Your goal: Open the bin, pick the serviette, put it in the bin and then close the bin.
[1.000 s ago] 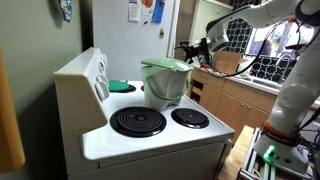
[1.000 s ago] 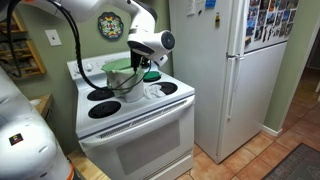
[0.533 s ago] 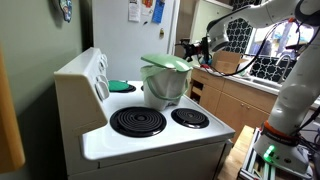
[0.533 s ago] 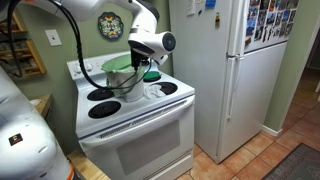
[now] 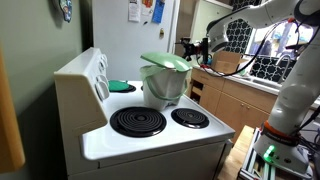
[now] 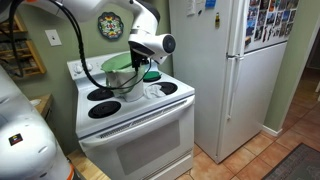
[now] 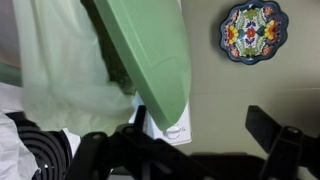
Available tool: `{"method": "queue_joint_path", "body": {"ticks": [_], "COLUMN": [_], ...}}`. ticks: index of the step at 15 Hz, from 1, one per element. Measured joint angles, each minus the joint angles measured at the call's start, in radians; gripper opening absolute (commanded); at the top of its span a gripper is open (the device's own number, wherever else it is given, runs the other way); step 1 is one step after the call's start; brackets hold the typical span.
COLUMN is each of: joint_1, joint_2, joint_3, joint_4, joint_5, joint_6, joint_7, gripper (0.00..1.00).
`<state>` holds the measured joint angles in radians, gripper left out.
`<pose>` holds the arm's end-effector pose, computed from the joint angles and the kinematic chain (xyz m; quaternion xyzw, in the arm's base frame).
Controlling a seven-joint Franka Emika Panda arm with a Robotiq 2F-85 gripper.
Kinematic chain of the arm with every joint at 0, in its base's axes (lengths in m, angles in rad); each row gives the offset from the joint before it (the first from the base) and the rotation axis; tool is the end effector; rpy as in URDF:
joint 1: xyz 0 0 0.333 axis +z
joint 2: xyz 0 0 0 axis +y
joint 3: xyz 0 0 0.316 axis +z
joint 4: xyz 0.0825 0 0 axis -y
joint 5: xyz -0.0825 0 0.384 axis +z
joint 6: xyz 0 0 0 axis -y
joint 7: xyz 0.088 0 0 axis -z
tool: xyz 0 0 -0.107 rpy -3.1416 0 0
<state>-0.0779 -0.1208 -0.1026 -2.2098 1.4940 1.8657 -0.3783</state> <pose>0.5207 -0.0186 0.4765 -0.7483 0.1952 -0.0927 0.6272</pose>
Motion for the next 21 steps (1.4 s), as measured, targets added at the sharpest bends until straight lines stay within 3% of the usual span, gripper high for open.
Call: {"method": "queue_joint_path", "body": {"ticks": [8, 21], "joint_1": [0.000, -0.032], "joint_2": [0.000, -0.056], "joint_3": [0.000, -0.021], "joint_4": [0.000, 0.007], "joint_5": [0.007, 0.014], "joint_6": [-0.028, -0.297], "joint_7": [-0.041, -0.038], "gripper": [1.00, 1.00]}}
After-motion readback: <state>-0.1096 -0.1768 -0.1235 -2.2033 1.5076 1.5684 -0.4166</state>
